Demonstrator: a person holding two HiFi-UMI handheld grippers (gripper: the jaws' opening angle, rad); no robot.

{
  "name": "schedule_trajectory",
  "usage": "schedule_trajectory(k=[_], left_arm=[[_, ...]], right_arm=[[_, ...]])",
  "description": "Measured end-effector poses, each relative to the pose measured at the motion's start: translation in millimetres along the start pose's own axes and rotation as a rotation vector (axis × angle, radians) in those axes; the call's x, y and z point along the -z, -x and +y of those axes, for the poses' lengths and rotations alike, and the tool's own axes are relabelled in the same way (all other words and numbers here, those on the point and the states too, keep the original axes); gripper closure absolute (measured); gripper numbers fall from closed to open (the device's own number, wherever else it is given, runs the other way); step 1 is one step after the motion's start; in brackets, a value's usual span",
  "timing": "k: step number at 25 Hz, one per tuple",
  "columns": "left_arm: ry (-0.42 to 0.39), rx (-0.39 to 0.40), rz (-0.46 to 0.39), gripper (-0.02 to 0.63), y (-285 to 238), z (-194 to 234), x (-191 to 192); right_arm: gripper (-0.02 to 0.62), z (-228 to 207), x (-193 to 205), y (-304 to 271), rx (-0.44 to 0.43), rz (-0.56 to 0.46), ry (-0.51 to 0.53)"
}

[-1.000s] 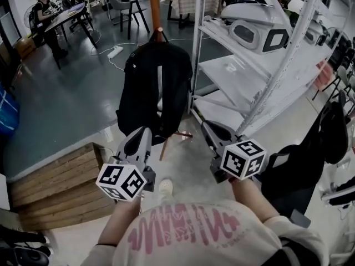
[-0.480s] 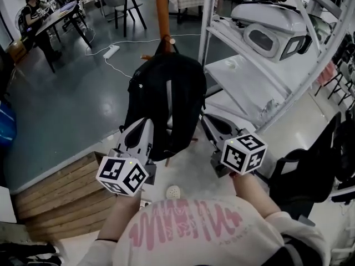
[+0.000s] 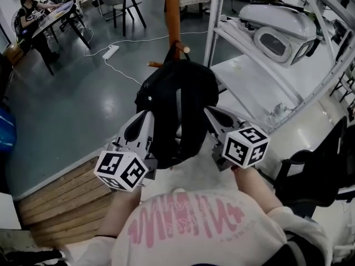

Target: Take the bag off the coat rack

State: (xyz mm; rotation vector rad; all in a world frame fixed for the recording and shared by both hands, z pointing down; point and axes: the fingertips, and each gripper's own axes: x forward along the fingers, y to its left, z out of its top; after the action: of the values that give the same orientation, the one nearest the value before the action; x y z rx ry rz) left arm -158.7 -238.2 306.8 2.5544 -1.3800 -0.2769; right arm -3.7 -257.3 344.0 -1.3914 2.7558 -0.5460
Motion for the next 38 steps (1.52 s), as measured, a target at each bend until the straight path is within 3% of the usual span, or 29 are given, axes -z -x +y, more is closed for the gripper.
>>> schedule_trajectory(k=[14, 20, 27, 31, 38], left_arm=[[-0.037, -0.051, -0.014, 0.595, -5, 52, -18], [-0.034, 0.011, 0.025, 0.462, -14, 52, -9], [-0.11, 0.096, 0.154, 0.298, -32, 48, 12], [-0.153, 0.135, 0.239, 0.282, -42, 44, 29], [-0.144, 0.105, 0.289, 0.284, -51, 52, 45]], right_arm=[[0.589, -9, -1, -33, 0.038, -0.009, 0.002], [0.589, -14, 1, -36, 0.066, -0.012, 0.0], [0.589, -20, 9, -32, 0.106, -0.014, -0.011], [0.589, -25, 12, -28, 0.131, -0.007, -0.017], [0.589, -33, 20, -23, 0.157, 0.016, -0.013]])
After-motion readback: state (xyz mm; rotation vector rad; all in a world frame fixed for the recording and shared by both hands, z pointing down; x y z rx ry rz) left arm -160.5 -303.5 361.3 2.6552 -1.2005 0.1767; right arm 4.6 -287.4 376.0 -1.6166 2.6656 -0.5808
